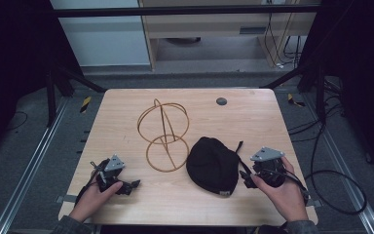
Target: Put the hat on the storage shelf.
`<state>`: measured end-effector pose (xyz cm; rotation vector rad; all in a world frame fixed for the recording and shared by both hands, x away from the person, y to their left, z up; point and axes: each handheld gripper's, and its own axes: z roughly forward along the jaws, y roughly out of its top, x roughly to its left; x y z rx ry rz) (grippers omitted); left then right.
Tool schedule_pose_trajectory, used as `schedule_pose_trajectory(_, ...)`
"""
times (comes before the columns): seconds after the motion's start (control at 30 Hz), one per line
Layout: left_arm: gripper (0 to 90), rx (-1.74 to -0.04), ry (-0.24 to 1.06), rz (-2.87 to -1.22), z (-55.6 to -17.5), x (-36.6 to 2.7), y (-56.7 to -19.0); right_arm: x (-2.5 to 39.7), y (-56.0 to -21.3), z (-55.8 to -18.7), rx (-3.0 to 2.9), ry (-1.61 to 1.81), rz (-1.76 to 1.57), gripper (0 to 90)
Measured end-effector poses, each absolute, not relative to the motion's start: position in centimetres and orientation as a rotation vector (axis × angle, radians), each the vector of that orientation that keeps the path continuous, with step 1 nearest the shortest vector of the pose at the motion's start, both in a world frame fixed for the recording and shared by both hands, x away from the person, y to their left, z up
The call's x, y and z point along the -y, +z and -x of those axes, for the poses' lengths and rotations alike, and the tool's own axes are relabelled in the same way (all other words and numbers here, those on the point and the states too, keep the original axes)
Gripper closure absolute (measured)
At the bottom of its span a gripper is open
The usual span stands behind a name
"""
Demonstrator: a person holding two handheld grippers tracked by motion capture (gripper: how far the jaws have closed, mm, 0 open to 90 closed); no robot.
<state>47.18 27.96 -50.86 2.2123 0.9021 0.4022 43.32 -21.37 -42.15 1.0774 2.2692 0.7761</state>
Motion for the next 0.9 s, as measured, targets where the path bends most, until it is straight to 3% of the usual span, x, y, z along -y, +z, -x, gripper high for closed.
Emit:
schedule_pose_trajectory(0.37, 0.0, -0.902, 0.401, -2.213, -47.2, -28.0, -50.9, 18.7, -38.7, -44.4, -2.377, 0.664, -0.96, 15.0)
schedule_pose_trajectory(0.9, 0.0, -0.903, 0.4, -2.213, -47.2, -28.0, -50.9, 16.0, -36.5, -45.7, -2.506, 0.568, -0.863, 15.1)
